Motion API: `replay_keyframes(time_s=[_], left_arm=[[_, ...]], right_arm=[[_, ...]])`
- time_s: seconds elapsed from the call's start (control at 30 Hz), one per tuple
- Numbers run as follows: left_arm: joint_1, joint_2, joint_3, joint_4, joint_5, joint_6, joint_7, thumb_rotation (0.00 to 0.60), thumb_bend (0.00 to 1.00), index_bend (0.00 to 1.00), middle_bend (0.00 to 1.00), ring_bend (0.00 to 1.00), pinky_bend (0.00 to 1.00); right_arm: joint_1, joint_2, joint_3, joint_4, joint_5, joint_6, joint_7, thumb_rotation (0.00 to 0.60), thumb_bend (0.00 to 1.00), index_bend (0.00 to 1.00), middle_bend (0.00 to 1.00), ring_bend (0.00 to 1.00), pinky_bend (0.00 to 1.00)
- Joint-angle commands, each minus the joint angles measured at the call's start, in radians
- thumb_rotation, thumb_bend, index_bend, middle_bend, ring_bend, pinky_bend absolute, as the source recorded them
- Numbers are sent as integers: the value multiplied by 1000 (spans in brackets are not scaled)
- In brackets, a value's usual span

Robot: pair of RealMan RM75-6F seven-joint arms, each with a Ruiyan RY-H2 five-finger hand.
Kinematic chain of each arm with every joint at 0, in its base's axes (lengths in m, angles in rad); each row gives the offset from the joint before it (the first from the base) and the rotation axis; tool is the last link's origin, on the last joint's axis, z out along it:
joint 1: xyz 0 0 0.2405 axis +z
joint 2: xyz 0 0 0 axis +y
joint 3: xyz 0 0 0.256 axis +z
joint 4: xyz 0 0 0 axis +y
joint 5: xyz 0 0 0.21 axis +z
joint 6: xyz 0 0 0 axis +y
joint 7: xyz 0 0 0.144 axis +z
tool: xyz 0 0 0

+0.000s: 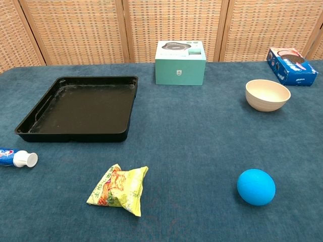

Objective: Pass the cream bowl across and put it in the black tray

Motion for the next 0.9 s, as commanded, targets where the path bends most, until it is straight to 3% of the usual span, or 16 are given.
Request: replay_keyframes(time_s=[0.03, 0.67, 0.77, 0.9], left_arm=[[0, 3, -2, -2, -6, -3, -3, 600, 65, 0, 0, 0, 0], [1, 4, -1, -9, 4, 1, 14, 600, 66, 0, 0, 0, 0], [1, 3, -1, -10, 6, 2, 16, 600, 66, 0, 0, 0, 0], [2, 3, -2, -9, 6, 4, 15, 600, 65, 0, 0, 0, 0]], right_arm=[[1, -4, -2, 5, -3, -1, -2, 600, 144, 0, 0, 0, 0], [7, -22, 4, 28, -4, 1, 24, 600, 143, 34, 0, 0, 0], [8, -27, 5, 35, -6, 2, 30, 600, 144, 80, 0, 0, 0], [13, -32, 10, 39, -4, 1, 33, 600, 144, 222, 0, 0, 3]])
